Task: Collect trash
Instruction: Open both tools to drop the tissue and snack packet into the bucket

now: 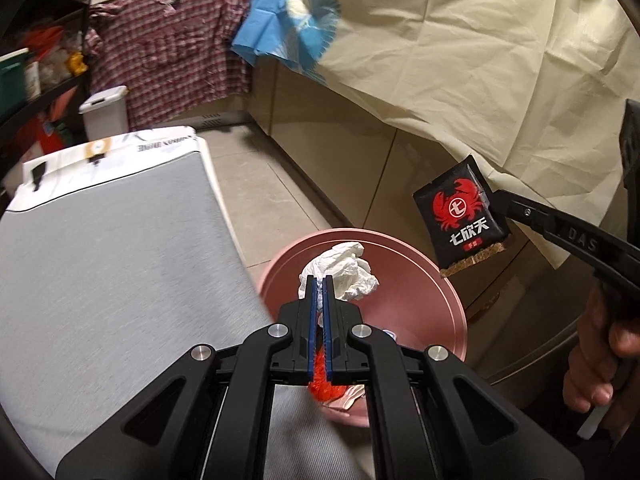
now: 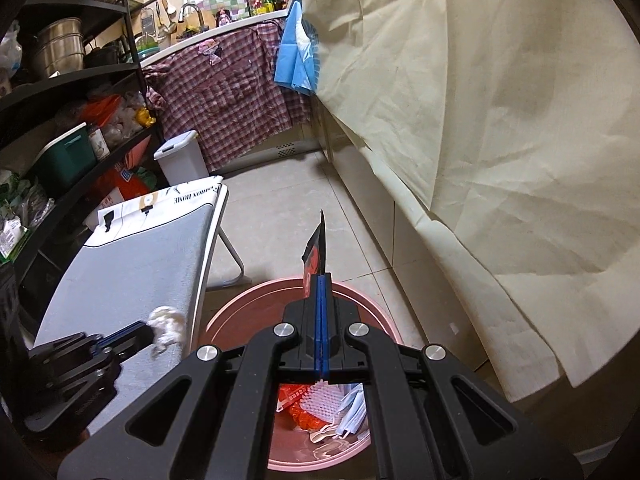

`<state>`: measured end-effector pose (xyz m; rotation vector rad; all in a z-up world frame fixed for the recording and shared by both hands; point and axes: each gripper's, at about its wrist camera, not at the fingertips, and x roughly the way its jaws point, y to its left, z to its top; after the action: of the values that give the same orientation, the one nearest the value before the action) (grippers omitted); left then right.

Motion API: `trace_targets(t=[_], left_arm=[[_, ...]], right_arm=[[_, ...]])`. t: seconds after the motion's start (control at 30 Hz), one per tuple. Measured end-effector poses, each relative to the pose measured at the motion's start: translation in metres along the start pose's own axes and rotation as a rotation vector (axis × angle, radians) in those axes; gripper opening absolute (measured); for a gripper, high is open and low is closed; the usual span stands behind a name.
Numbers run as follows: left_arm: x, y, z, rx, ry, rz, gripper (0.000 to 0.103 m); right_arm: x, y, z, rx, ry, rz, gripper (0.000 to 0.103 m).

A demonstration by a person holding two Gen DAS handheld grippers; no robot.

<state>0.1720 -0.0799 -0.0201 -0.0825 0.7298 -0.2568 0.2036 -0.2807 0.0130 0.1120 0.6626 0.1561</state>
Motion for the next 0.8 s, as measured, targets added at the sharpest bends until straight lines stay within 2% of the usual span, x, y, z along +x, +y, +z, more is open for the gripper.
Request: trace_targets(t=[0.1,0.17,0.2,0.27,0.3,0.33,0.37,0.4,0.57,0.63,0.8], left_arm=[[0.016,-0.003,0.008,0.010,0.014,-0.010,0.003],[0.027,-0.003,0.014,0.005,0.031,-0.045,0.003],[0.031,-0.003,0.017,0.002,0.039,-0.062,0.004],[0.039,-0.002,0.023,0.001,0.053,-0.065,0.015],[0.040,-0.002,0.024,0.002,0.050,-0.066,0.019],[0.039,0.000,0.025,0.000,0.040,-0.065,0.029],[0.038,0.002,0.025,-0.005,0.030,-0.061,0.032],[0.037,0.004,0.024,-0.012,0.025,-0.061,0.032],[0.031,0.013,0.014,-0.023,0.032,-0.056,0.032],[0.023,0.016,0.009,-0.023,0.032,-0.050,0.033],[-0.012,0.025,-0.001,-0.040,0.005,-0.015,0.052]], right_arm=[[0.005,-0.001,0.000,0.004,0.008,0.005,0.000],[0.011,0.000,0.000,0.001,0.024,0.001,0.001],[0.013,0.001,-0.001,-0.004,0.033,-0.008,0.005],[0.018,0.001,-0.001,-0.010,0.043,-0.035,0.006],[0.020,0.000,-0.001,-0.003,0.047,-0.039,0.016],[0.020,-0.001,-0.002,0.003,0.045,-0.038,0.030],[0.020,-0.001,-0.002,0.006,0.038,-0.046,0.036],[0.020,-0.002,-0.002,0.007,0.034,-0.052,0.039],[0.023,-0.003,-0.003,0.011,0.040,-0.058,0.041],[0.021,-0.002,-0.003,0.006,0.029,-0.063,0.047],[0.006,0.003,-0.005,0.002,-0.015,-0.055,0.064]])
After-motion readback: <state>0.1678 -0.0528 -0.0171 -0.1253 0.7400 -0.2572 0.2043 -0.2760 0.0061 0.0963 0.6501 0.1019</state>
